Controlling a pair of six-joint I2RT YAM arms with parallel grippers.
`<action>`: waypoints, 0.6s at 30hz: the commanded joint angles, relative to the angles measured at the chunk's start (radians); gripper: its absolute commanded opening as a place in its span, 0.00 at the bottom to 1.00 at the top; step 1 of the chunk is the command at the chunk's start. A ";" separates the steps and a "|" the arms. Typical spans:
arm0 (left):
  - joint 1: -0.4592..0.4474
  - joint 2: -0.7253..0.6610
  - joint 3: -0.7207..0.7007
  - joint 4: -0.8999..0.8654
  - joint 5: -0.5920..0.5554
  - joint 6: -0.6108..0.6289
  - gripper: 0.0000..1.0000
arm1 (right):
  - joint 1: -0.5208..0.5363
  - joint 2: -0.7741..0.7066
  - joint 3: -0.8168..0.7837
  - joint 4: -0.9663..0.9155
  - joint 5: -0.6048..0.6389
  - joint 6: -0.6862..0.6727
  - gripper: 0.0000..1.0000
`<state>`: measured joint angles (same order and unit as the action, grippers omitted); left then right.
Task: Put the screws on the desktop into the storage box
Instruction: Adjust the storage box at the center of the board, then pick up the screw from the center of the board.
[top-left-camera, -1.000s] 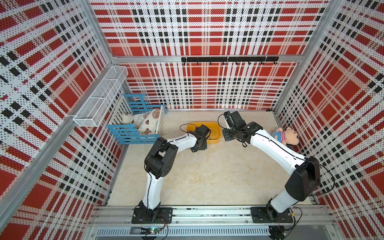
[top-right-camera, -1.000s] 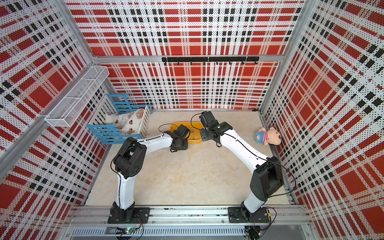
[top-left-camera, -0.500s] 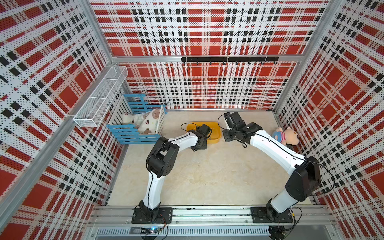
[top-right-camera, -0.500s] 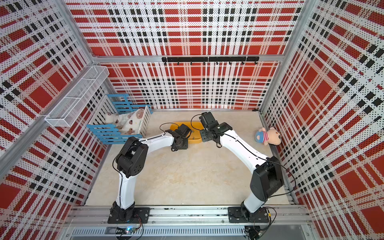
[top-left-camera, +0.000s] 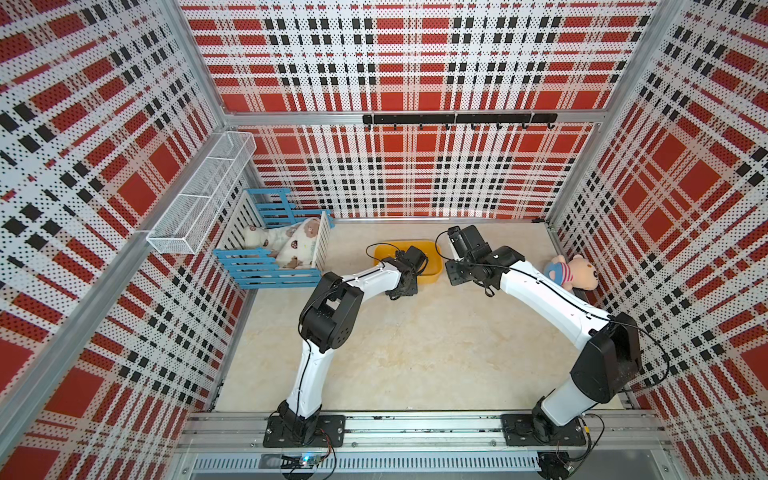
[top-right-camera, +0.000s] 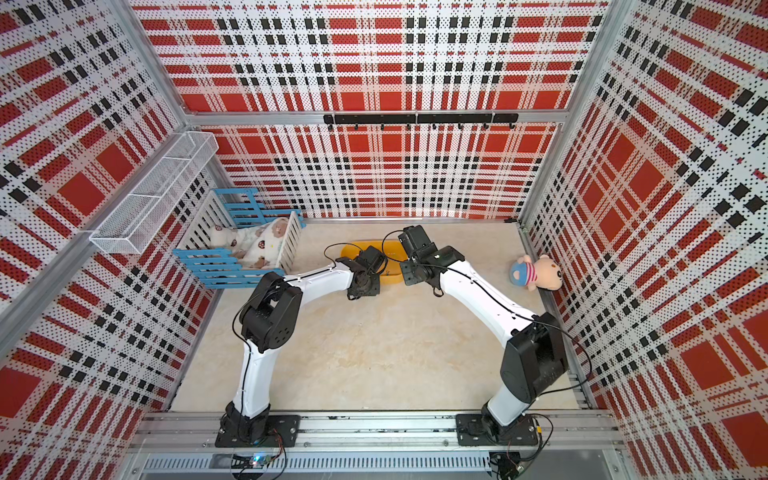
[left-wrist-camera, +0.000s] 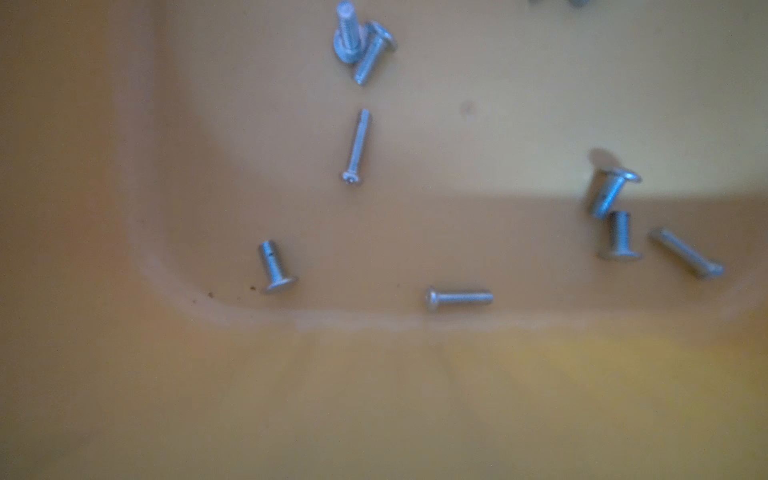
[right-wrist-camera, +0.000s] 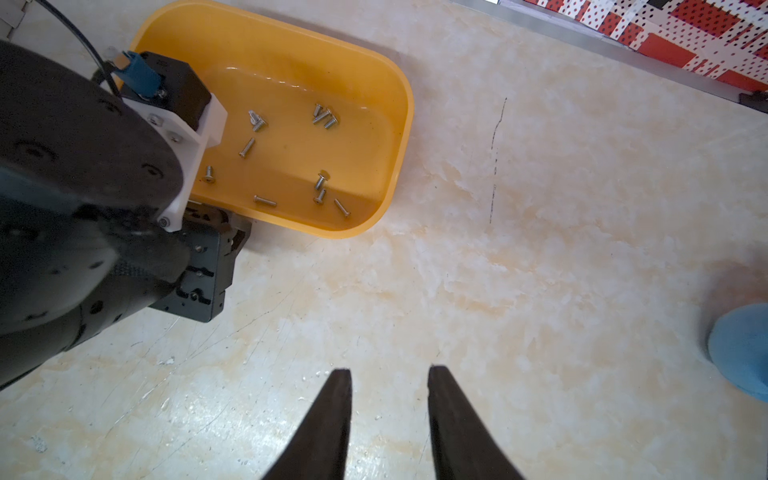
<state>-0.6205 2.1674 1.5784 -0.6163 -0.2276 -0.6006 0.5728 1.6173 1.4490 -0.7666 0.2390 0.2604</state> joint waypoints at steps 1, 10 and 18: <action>-0.002 0.025 -0.033 -0.060 -0.013 -0.003 0.30 | -0.005 -0.036 -0.013 0.018 -0.010 0.010 0.36; -0.003 0.041 -0.013 -0.071 -0.018 0.003 0.16 | -0.005 -0.034 -0.015 0.021 -0.013 0.007 0.36; -0.002 0.020 -0.034 -0.079 -0.035 0.007 0.06 | -0.005 -0.027 -0.008 0.017 -0.018 0.009 0.36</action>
<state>-0.6209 2.1674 1.5757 -0.6327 -0.2668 -0.5972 0.5728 1.6135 1.4395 -0.7574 0.2268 0.2604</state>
